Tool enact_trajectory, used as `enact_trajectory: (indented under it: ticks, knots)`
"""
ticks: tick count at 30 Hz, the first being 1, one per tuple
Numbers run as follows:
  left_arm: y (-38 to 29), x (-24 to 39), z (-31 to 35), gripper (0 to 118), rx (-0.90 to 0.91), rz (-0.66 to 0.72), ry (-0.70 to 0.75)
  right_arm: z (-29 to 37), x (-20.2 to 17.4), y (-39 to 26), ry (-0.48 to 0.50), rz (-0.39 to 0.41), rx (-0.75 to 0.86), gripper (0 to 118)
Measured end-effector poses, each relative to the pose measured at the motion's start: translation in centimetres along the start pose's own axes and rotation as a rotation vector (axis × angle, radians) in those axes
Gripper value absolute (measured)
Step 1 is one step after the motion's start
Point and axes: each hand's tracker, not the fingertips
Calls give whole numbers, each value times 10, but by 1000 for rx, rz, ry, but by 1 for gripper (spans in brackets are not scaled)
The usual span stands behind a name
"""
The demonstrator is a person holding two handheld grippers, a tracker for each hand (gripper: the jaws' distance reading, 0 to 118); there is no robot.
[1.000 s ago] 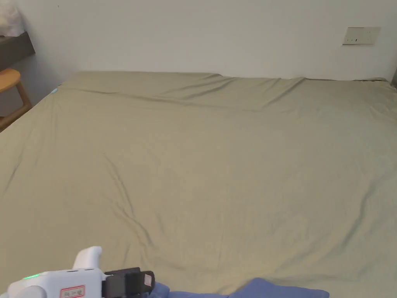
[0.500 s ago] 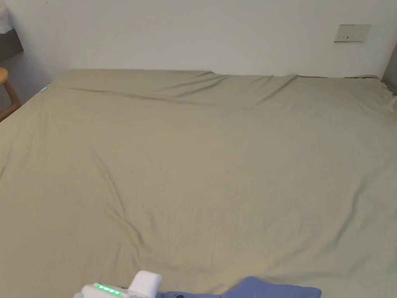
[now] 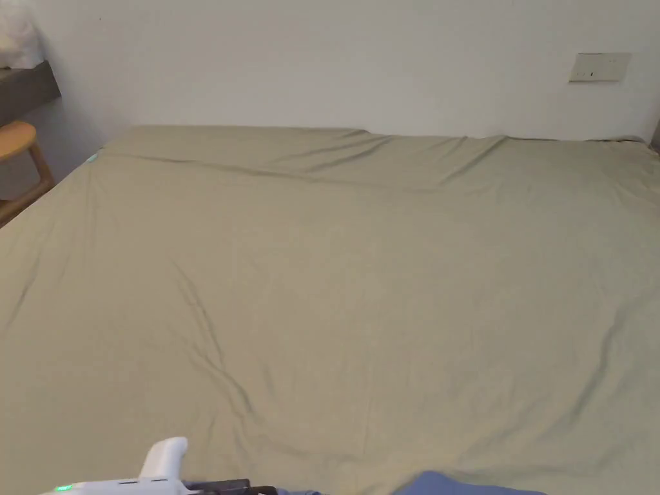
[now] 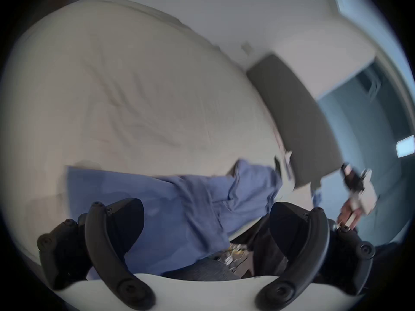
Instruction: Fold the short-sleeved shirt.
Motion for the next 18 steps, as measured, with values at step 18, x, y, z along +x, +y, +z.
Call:
enact_trajectory:
  ticks: [18]
  knots:
    - [-3,-94,-28,111,-103,410,-246,-17,-5,-8,-4,15,-51,8]
